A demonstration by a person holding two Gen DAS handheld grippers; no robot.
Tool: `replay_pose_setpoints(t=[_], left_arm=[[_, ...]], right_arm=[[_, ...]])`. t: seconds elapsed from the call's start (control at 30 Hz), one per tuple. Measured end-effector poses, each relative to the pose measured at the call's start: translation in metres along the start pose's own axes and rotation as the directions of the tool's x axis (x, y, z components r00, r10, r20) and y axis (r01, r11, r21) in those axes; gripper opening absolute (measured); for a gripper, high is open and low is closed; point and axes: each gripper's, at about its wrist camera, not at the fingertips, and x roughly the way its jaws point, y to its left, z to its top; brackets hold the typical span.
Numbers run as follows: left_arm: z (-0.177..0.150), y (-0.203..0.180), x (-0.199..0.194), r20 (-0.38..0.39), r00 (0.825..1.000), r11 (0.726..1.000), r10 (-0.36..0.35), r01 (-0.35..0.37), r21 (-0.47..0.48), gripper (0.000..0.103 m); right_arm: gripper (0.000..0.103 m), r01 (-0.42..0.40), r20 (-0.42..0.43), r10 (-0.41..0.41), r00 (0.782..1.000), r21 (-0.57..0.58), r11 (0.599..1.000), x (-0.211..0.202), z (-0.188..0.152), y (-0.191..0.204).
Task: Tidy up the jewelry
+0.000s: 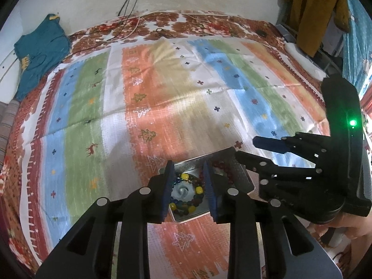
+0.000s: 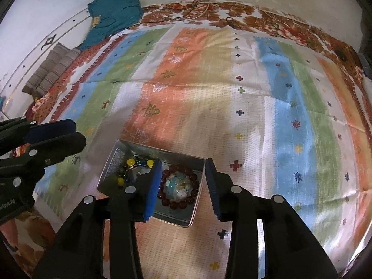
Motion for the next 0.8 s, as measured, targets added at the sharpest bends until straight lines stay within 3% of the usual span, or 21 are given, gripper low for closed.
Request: replay_pose_setpoints(t=[0.63,0.8], left_arm=[[-0.024,0.008,-0.020,0.032,0.999,0.999,0.005,-0.003,-0.042,0.052],[-0.032,0.005,-0.025,0.051,0.999,0.999,0.014,-0.012,-0.030,0.059]], right_arm=[[0.067,0.005,0.046,-0.005,0.999,-0.004,1.000,-0.030,-0.026,0.001],[0.069,0.009,0.062,-0.008,0.998,-0.011,1.000,-0.038,-0.033,0.003]])
